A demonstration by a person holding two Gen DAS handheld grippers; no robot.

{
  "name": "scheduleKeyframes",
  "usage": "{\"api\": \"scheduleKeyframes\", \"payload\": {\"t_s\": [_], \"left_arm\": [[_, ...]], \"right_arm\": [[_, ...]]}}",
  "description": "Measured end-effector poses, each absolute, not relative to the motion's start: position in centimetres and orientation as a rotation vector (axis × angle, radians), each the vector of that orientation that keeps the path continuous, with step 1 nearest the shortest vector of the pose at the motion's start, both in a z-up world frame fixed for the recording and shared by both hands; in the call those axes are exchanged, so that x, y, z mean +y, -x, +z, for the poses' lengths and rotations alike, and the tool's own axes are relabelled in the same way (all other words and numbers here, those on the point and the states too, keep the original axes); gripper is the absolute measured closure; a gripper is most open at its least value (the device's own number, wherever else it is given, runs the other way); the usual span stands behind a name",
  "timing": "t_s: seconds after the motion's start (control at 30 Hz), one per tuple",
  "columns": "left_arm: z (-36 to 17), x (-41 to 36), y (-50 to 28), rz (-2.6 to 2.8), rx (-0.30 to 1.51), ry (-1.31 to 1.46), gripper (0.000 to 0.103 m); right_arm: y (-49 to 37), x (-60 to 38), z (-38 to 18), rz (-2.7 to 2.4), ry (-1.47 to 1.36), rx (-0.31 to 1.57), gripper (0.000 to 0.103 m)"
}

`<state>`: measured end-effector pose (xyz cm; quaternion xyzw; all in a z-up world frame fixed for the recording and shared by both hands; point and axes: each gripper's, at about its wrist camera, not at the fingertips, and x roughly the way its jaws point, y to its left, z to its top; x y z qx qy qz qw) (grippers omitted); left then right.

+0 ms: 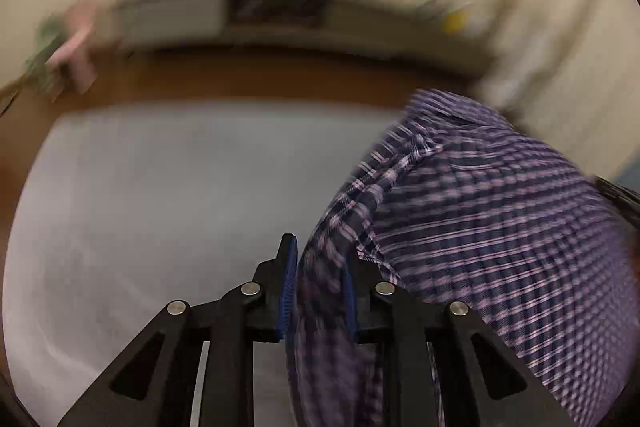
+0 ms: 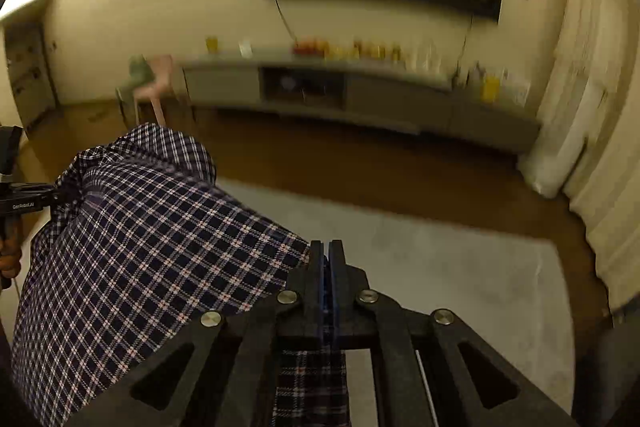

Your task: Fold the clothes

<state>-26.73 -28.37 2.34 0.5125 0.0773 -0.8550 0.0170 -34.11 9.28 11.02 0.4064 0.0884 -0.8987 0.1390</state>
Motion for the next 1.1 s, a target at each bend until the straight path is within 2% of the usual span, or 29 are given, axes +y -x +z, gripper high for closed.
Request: {"api": "scheduleKeyframes", "payload": {"t_s": [0.07, 0.1, 0.13, 0.17, 0.27, 0.37, 0.47, 0.6, 0.67, 0.7, 0.73, 0.8, 0.87, 0.9, 0.93, 0.97, 1.03, 1.1], "left_arm": [[-0.6, -29.4, 26.7, -2.613, 0.277, -1.590, 0.079], [-0.9, -29.8, 26.3, -2.632, 0.301, -1.582, 0.077], [-0.9, -29.8, 25.8, -2.650, 0.288, -1.574, 0.077], [-0.3, -29.6, 25.2, -2.670, 0.245, -1.561, 0.077], [2.0, -27.8, 21.6, -2.780, 0.153, -1.584, 0.076], [2.9, -24.8, 16.1, -2.911, 0.147, -1.769, 0.076], [1.1, -23.2, 10.9, -2.889, 0.191, -1.978, 0.076], [-0.4, -24.6, 6.6, -2.846, 0.301, -1.989, 0.077], [-0.4, -25.6, 6.3, -2.829, 0.282, -1.958, 0.085], [-0.5, -26.2, 6.4, -2.822, 0.270, -1.944, 0.097], [-0.6, -26.7, 6.5, -2.811, 0.267, -1.936, 0.100], [-0.5, -28.0, 7.4, -2.803, 0.235, -1.881, 0.100], [0.1, -28.7, 8.7, -2.744, 0.121, -1.788, 0.100], [0.3, -29.1, 9.5, -2.681, 0.009, -1.717, 0.097], [0.2, -29.6, 10.0, -2.587, -0.096, -1.636, 0.086], [-0.1, -30.4, 10.3, -2.492, -0.131, -1.589, 0.085], [0.6, -32.3, 9.9, -2.471, 0.075, -1.595, 0.085], [2.3, -32.7, 7.5, -2.584, 0.330, -1.595, 0.081]], "right_arm": [[38.0, 9.1, 3.3, -2.544, -1.405, 0.275, 0.096], [38.6, 9.3, 0.9, -2.534, -1.446, 0.270, 0.094], [38.0, 10.0, 0.2, -2.534, -1.432, 0.237, 0.088], [37.0, 10.7, 0.0, -2.530, -1.413, 0.192, 0.080], [32.9, 12.8, 1.9, -2.539, -1.324, 0.099, 0.077], [28.3, 13.6, 5.5, -2.475, -1.281, 0.085, 0.071], [23.6, 12.2, 7.4, -2.324, -1.318, 0.182, 0.068], [18.3, 10.8, 6.2, -2.166, -1.394, 0.366, 0.068], [16.0, 11.0, 4.8, -2.120, -1.446, 0.430, 0.068], [15.5, 11.3, 4.0, -2.105, -1.477, 0.434, 0.068], [15.0, 11.8, 3.0, -2.098, -1.512, 0.446, 0.068], [14.8, 13.0, 2.4, -2.132, -1.490, 0.490, 0.068], [16.1, 14.7, 2.5, -2.226, -1.506, 0.515, 0.068], [16.8, 15.5, 2.6, -2.298, -1.507, 0.552, 0.068], [17.8, 16.5, 2.6, -2.401, -1.504, 0.640, 0.068], [18.7, 17.4, 2.4, -2.502, -1.505, 0.745, 0.066], [19.7, 18.7, 2.2, -2.633, -1.498, 0.861, 0.056], [19.4, 19.4, 2.7, -2.683, -1.517, 0.873, 0.056]]}}
